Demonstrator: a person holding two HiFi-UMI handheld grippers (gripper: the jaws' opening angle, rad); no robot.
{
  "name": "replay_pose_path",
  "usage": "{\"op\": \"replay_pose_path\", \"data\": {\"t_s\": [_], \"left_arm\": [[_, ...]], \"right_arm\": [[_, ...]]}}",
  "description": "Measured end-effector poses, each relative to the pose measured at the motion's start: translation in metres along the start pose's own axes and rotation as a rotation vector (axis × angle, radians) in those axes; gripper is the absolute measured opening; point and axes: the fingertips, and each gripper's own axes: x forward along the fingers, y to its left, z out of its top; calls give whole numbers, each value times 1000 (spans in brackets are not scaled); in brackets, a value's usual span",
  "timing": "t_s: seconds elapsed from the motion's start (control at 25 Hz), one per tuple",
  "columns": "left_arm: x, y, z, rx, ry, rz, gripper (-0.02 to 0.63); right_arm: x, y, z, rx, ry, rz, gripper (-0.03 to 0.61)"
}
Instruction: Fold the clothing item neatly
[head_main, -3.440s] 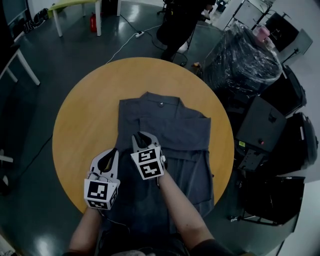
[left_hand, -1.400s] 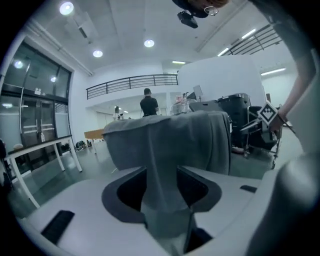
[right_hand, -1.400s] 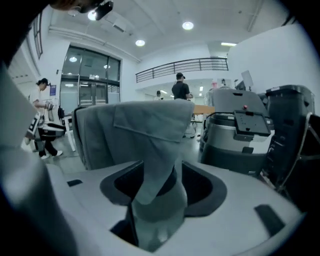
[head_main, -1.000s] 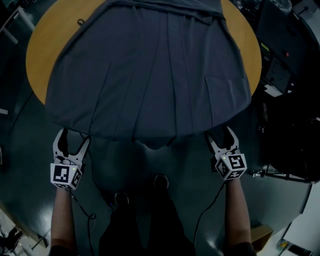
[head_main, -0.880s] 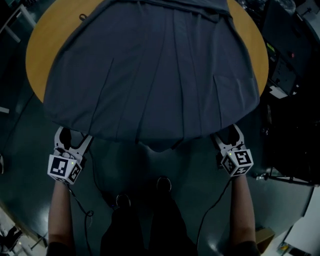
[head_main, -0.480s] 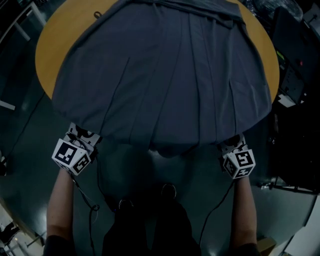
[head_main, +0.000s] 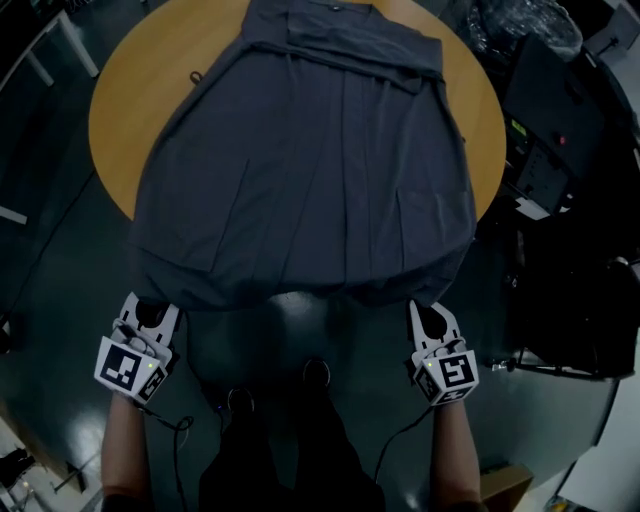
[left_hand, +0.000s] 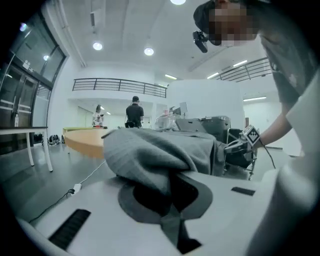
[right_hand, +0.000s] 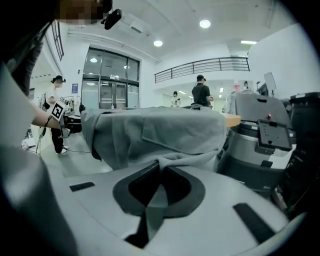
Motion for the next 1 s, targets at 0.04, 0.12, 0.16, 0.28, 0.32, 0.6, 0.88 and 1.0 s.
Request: {"op": "replay_pose_path", "data": {"t_s": [0.04,0.12,0.16,0.28,0.32,0.6,0.88,1.0], "left_arm": [[-8,-8,17,-10,-17,-7,29],[-23,-22,53,-44,-58,-20,29],[-29,-27,72,-62,-78,-23,29],[-40,-37,123,-67,-107,-27,29],[-41,-39,137,-57,-109,-26,29],[-13,-51,219,-7,-126,26,29],[24,-44,280,-5,-156,129,29],[47,-41,298,2,-147,141,29]], "right_arm": [[-10,2,12,-2,-7,0,-2],[-26,5,38,2,-26,4,-2],[-33,5,50,-1,-40,9,-2],[-51,3,89,-12,-84,26,-2],[-56,1,102,-9,-96,28,-2],[-81,-27,183,-41,-144,57,-2],[-60,-38,266,-113,-213,200,-2],[-40,-42,293,-151,-233,223,-2]]}}
